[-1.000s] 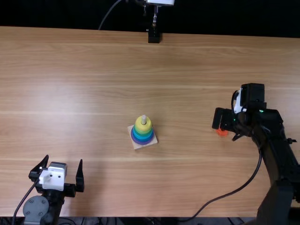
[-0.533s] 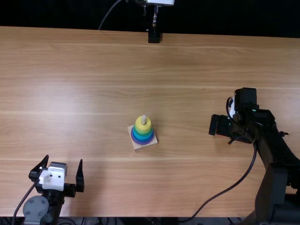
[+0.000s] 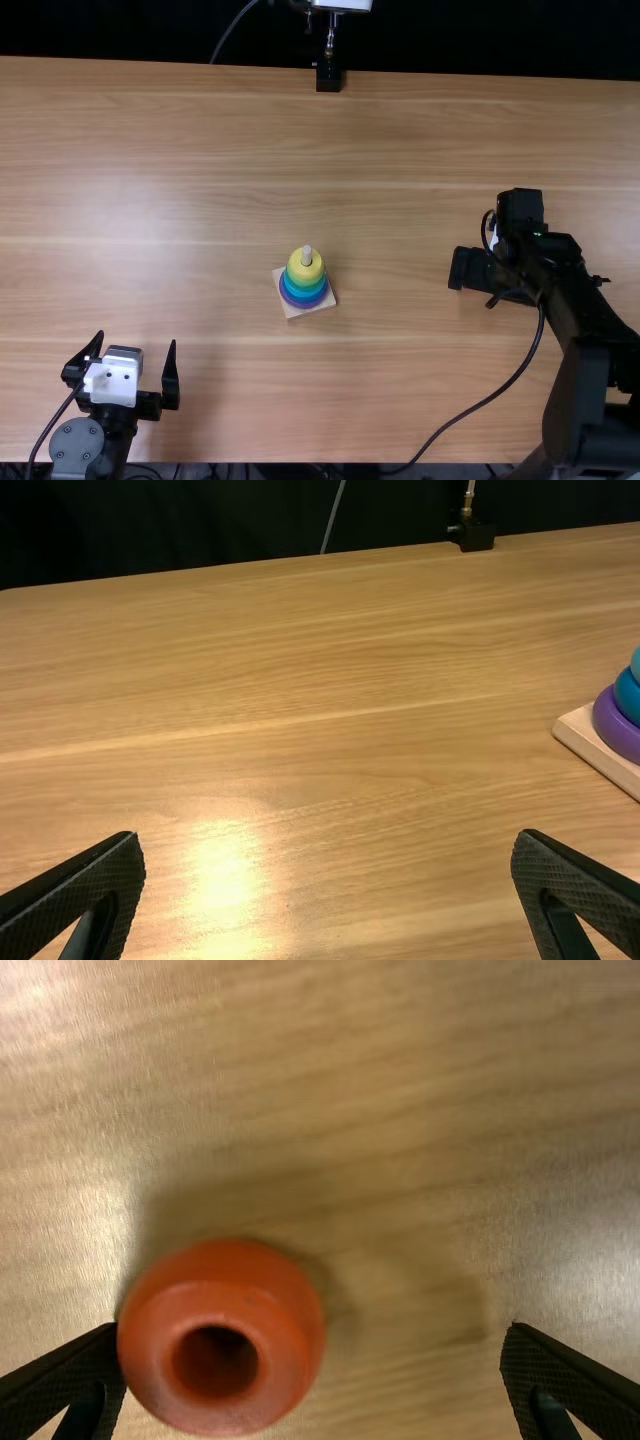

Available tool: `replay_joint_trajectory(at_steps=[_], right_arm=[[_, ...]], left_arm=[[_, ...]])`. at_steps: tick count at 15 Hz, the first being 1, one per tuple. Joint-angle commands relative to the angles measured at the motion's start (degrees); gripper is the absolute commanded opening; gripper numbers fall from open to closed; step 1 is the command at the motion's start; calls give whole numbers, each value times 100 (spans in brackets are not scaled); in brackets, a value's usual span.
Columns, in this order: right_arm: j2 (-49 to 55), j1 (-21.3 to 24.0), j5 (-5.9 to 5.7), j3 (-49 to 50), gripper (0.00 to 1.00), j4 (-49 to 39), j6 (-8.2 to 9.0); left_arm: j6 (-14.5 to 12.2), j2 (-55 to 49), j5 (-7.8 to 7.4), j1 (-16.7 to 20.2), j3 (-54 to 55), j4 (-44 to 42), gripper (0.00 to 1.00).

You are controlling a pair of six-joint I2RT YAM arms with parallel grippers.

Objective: Build the Hanoi tower: stack the rings onto the peg from bottom to top in this color order: purple, dark blue, light blue, dark green, light green, yellow, orange.

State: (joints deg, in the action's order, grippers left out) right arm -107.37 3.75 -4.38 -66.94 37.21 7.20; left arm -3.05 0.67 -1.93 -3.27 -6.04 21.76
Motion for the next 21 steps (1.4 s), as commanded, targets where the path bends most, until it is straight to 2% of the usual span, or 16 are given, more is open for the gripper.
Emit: replay_joint_trajectory(at_steps=[1, 2, 3, 4, 5, 7, 11, 12, 13, 15, 17, 19, 21], right_arm=[[-117, -6, -163, -91, 100, -118, 39], [-117, -14, -226, -91, 100, -224, 39], [-117, -14, -353, -74, 99, -287, 39], [-117, -14, -500, -65, 72, -329, 39], [-117, -14, -574, -48, 55, -340, 39], [-108, -23, -574, -48, 60, -329, 39], [-108, -58, -574, -30, 60, -277, 50], [-100, -138, -574, -30, 57, -266, 50], [-100, -208, -574, -30, 53, -266, 60], [-91, -234, -574, -30, 27, -256, 71], [-82, -252, -574, -21, 12, -245, 71], [-73, -340, -574, -21, 1, -245, 60], [-56, -357, -574, -21, 0, -256, 71]], left_arm=[[-96, -67, -49, 72, 604, 440, 100], [-96, -67, -49, 72, 604, 440, 100], [-96, -67, -49, 72, 604, 440, 100], [-96, -67, -49, 72, 604, 440, 100], [-96, -67, -49, 72, 604, 440, 100], [-96, -67, -49, 72, 604, 450, 100], [-96, -67, -49, 72, 604, 440, 100], [-96, -67, -49, 72, 604, 440, 100], [-96, -67, -49, 72, 604, 440, 100], [-96, -67, -49, 72, 604, 440, 100], [-96, -67, -49, 72, 604, 440, 100], [-96, -67, -49, 72, 604, 440, 100], [-96, -67, -49, 72, 604, 440, 100]])
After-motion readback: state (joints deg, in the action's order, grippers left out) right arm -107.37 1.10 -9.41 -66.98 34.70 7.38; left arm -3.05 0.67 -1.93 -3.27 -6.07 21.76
